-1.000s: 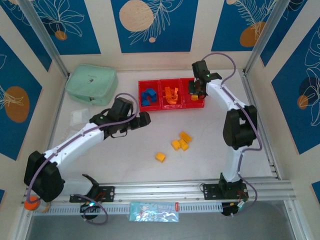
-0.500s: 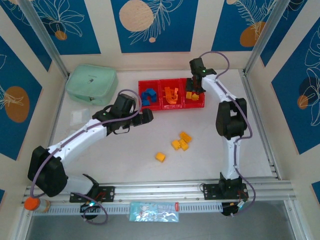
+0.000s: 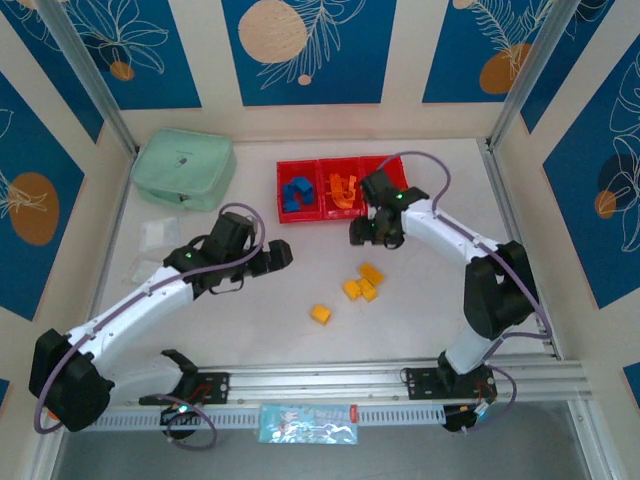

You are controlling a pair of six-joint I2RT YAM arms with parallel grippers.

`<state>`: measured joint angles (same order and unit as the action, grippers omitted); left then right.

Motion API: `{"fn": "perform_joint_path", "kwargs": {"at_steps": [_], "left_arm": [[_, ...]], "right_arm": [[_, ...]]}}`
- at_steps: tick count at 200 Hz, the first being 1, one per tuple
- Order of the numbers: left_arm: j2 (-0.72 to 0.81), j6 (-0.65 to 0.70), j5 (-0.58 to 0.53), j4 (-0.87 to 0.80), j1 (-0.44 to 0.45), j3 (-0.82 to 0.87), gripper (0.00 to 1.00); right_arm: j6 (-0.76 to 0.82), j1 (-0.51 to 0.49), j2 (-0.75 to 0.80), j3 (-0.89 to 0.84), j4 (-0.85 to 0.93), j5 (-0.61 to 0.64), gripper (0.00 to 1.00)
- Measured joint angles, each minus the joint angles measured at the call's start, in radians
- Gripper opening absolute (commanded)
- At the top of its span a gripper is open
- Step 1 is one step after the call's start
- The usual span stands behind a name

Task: Sort the legos into containers by color
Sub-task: Pick up the lego from the center of the table.

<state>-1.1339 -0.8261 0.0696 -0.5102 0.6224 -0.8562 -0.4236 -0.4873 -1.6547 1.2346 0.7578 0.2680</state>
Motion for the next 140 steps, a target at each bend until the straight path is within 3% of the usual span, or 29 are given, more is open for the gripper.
{"fn": "perform_joint_path", "kwargs": {"at_steps": [70, 140], "left_arm": [[0.02, -0.064, -0.017, 0.004, 0.043, 0.087, 0.99], [0.02, -0.068, -0.036, 0.008, 0.048, 0.087, 0.99]], "right_arm": [[-0.046, -0.172, -0.038, -0.122, 0.013, 0.029, 0.81], [-0.053, -0.13, -0.047, -0.122, 0.006, 0.105, 0.82]]}}
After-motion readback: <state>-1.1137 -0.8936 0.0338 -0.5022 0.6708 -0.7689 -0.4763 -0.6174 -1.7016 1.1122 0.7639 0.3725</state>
